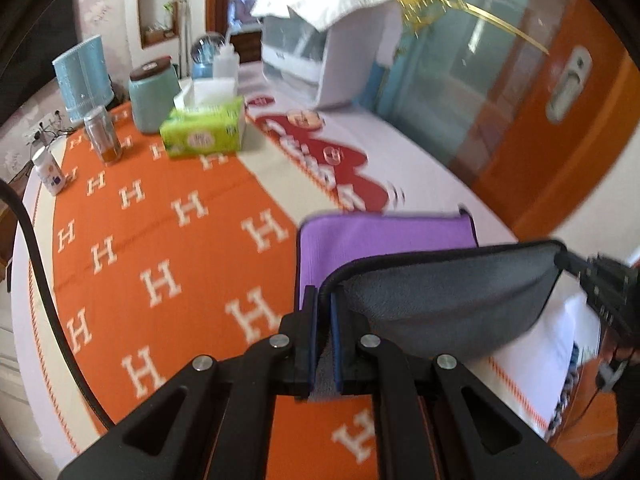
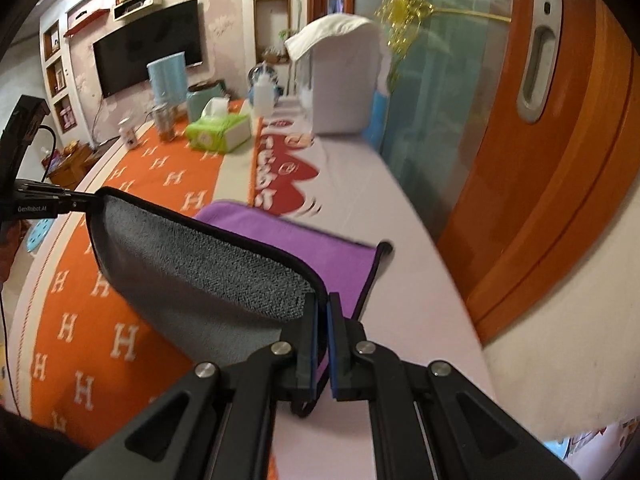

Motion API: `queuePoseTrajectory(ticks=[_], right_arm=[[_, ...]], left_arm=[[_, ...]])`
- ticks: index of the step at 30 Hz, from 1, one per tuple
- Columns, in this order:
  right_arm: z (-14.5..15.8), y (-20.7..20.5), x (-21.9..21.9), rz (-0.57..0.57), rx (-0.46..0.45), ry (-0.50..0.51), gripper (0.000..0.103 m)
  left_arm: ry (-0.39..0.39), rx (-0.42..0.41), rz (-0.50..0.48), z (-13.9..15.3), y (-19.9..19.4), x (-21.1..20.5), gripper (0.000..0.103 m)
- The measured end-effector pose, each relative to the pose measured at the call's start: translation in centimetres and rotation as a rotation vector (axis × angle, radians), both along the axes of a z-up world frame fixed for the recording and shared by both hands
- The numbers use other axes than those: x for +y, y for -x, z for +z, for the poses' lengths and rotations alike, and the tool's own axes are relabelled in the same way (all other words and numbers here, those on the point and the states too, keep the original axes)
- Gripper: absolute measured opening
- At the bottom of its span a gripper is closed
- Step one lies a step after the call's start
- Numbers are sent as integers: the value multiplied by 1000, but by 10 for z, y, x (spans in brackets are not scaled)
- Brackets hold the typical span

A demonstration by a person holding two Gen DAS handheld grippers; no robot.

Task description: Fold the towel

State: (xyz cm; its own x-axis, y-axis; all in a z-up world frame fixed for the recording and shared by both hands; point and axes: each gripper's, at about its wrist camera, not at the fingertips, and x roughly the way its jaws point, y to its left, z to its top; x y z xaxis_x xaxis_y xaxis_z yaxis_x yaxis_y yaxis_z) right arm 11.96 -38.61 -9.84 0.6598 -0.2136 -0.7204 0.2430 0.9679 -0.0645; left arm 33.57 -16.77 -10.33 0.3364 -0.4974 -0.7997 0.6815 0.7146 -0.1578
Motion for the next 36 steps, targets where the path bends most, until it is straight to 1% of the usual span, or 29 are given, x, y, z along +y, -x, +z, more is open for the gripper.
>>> queuePoseTrajectory(ticks=[2,6,10,13,17,18,20,21,22,24,26,28,31,32,36], right_arm=[[-2,-7,-3,-13,-26,33,3],[-8,-20,-7,-43,-74,103,3],[-18,-32,-9,-64,-118,186,4],[-24,-40,-14,-79,-136,199,4],[-36,-51,-19,-103,-135,238,4],[-38,-54,-20,-104,-134,242,6],[-42,-60,-23,-106,-120,245,9],[-44,-63,-25,-110,-111,247,13],[-45,-64,-26,-109,-103,246,17],[-46,-66,-30,-120,-95,239,35],[-45,-66,-32,-116,-98,221,42],[-44,-64,-30,-103,-93,227,44],[-40,-60,-27,-97,-94,231,46],[-37,-58,-26,-96,-98,227,47],[-29,-50,-18,-98,-112,235,50]], left_arm=[[29,-31,24,-2,-9,-8,4],[56,-70,65,-12,-19,-22,4],[84,-61,96,-28,-29,-31,4],[102,-52,117,-38,-38,-37,4],[96,-46,128,-49,-44,-49,4],[95,-40,137,-52,-45,-51,5],[87,-21,147,-55,-47,-54,11],[83,-13,151,-57,-48,-55,14],[75,-3,158,-59,-49,-56,23],[62,9,169,-61,-50,-56,26],[56,13,173,-59,-48,-55,33],[57,13,177,-55,-45,-52,37],[70,20,190,-47,-39,-44,51],[75,15,199,-42,-36,-41,52],[49,-12,227,-25,-23,-28,52]])
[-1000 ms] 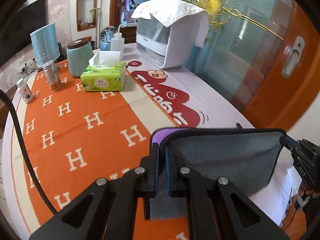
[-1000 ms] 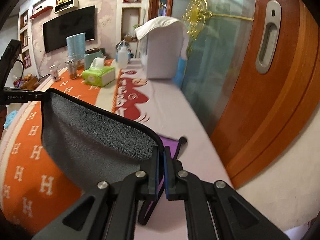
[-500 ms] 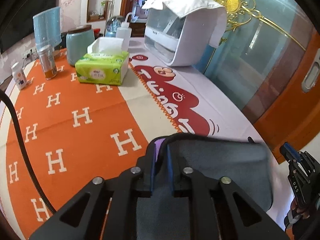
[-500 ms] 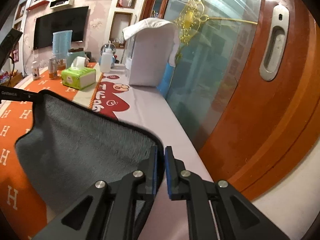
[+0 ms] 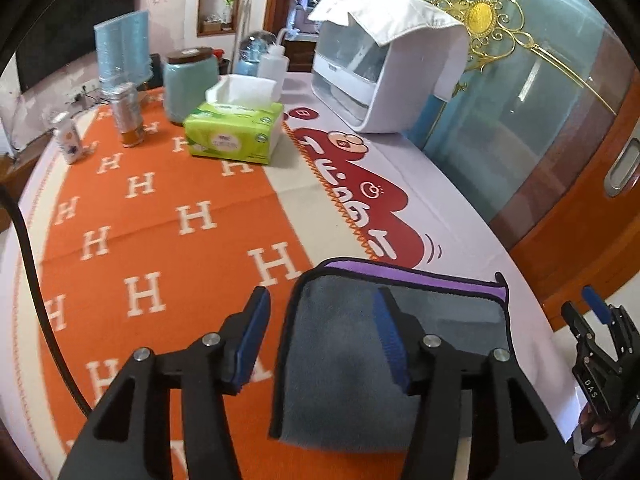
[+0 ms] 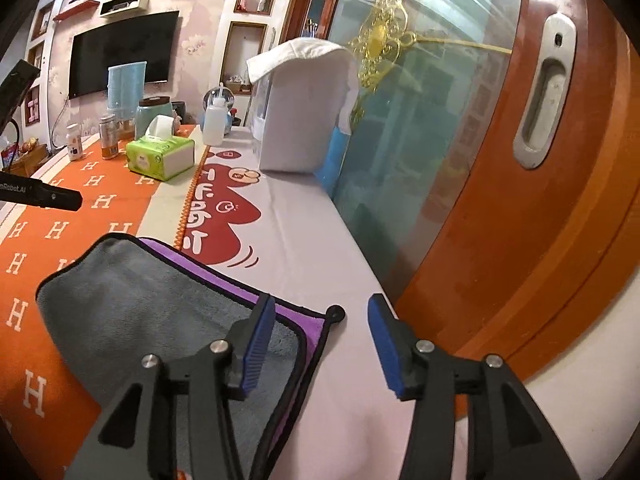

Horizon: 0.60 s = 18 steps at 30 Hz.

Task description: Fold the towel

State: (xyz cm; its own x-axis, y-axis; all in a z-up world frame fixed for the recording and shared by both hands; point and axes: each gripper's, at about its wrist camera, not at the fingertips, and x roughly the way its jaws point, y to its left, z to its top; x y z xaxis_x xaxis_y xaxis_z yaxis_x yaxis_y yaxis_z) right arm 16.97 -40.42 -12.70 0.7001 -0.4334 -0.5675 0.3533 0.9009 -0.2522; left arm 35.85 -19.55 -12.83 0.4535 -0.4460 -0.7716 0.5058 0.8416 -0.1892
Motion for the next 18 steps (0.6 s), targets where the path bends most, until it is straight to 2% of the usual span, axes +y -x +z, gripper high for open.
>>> queuePoseTrajectory(ticks=[3,8,11,18], right_arm=[[10,7,8,5,-21,-1,57],[30,24,30,37,-60,14,60],[44,38,49,59,-82,22,64],[68,76,94,107,-123,21,68]], left_arm=[[-4,-18,23,16,14,15,52],[-34,-70,65,47,45,46,53],[-26,-93,88,67,69,70,59],[-22,-115,140,100,126,123,62]])
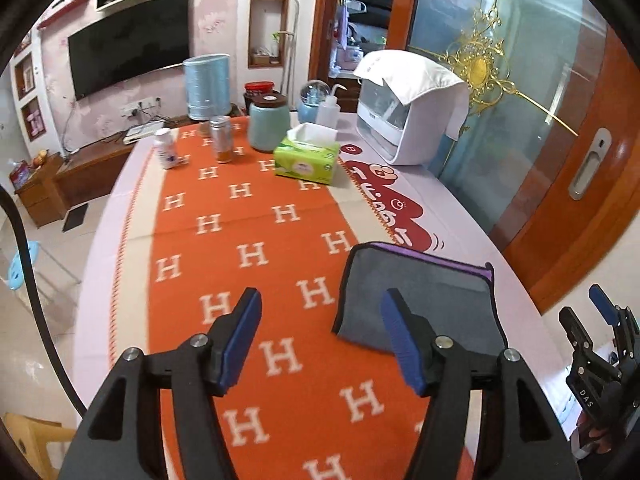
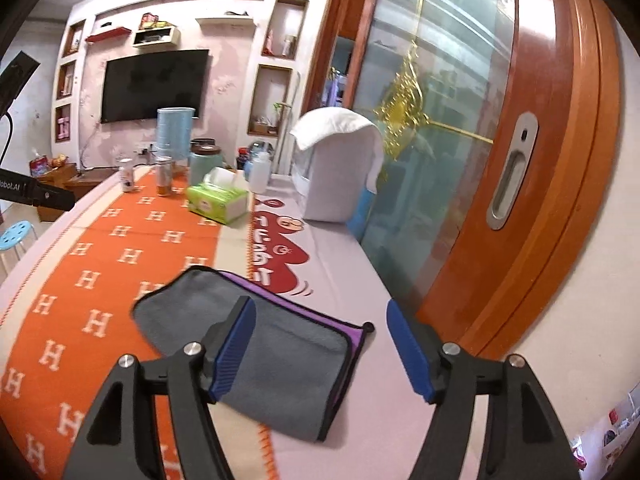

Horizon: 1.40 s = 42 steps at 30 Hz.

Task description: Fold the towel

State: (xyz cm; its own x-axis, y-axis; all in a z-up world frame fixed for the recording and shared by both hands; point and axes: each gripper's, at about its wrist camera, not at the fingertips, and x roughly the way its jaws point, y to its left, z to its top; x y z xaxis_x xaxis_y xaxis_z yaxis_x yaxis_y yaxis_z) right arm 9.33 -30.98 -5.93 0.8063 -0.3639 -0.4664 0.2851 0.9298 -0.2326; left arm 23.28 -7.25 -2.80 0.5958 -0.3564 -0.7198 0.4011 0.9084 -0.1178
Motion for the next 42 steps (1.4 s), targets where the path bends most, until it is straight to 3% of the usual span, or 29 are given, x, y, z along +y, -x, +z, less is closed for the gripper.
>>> queuePoseTrajectory(ticks=[4,14,26,29,34,37,42], right_arm=[[11,23,30,37,-18,-12,69],[28,80,100,122,-38,-69,90],[7,108,166,336,109,-164,99],[5,112,170,368,143,-187,100],[5,117,163,401,243,-232,101],[8,124,153,395,295,-219,102],[13,133,126,369,369,-303,102]], left_arm=[[-5,-23,16,13,35,30,67],[25,-21,62,22,122,106,83],[58,40,182,3,190,154,87],[37,47,220,-5,207,158,87],[91,128,307,-16,231,156,90],[103,153,318,-18,236,142,92],[81,164,324,-16,244,118,95]])
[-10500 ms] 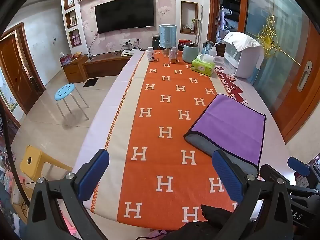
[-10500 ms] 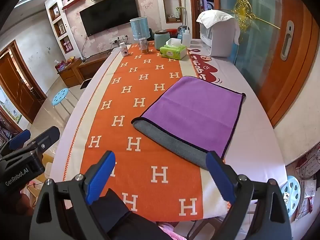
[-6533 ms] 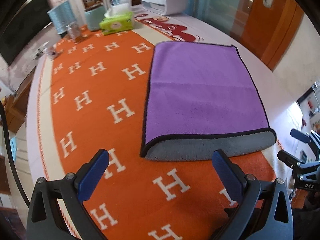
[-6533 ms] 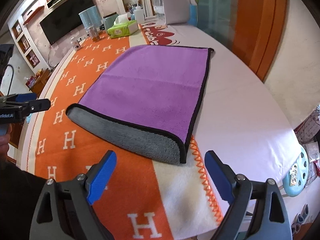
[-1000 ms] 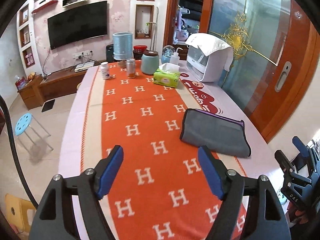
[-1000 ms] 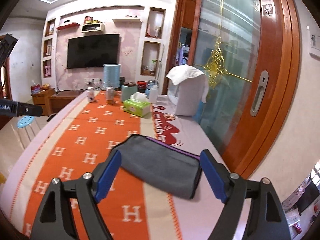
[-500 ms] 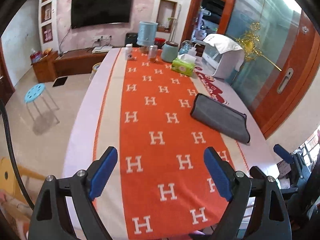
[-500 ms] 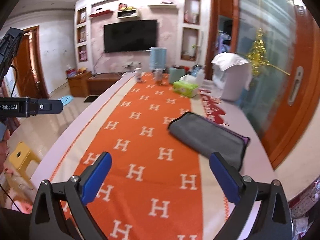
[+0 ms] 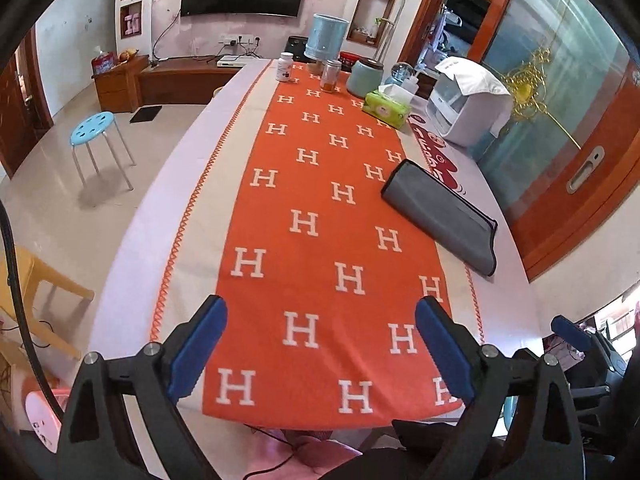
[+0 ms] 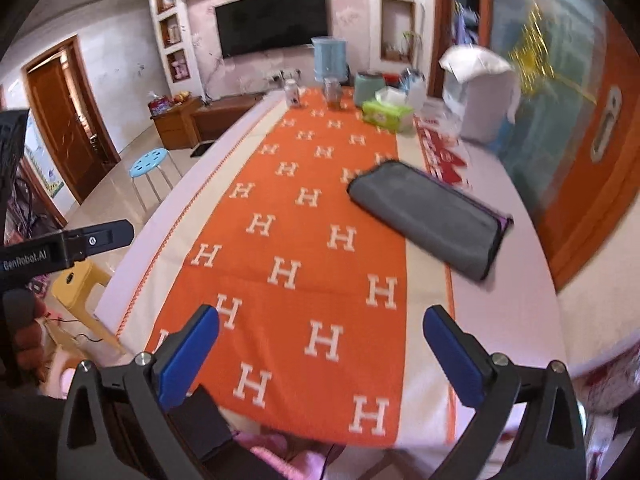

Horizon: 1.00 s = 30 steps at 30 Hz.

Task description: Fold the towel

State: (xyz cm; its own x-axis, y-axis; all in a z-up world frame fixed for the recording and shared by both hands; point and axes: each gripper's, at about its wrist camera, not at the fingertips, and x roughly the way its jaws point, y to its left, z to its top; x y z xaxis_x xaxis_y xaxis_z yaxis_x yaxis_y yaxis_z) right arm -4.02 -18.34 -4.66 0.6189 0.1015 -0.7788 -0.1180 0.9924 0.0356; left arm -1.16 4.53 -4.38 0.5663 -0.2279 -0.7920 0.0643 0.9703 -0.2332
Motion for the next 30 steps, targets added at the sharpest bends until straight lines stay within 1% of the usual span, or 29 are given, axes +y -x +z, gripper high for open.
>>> queuePoseTrajectory(ticks=[4,6,8,10,11,14,17,21,24,28,30], right_arm=[[0,5,-15,-22,59,-37,102],[-1,6,-20,-37,80,-60,102],[-1,7,-23,-46,92,-82,102],[1,8,-23,-61,96,-82,102],[3,10,-21,-57,91,-87,102],[7,14,-15,-46,79,-101,102],[9,18,-12,-66,58,-92,102],[11,20,-12,-91,44,-86,102],[13,21,-14,-124,21,-87,103],[18,22,-24,-203,-32,-97,103],[18,20,-25,-214,-39,-106,103]], left_arm=[[-18,-1,-16,6,8,-19,97],[-52,0,-14,8,11,-25,97],[-81,-4,-5,12,14,-28,98],[-87,-9,2,15,16,-29,99],[-99,-17,11,16,18,-30,102],[-139,-32,31,18,20,-31,102],[-161,-54,40,20,21,-32,102],[-190,-63,43,19,22,-32,102],[-200,-85,62,22,23,-29,102],[-216,-113,75,26,22,-26,102],[-226,-122,70,26,21,-27,102]])
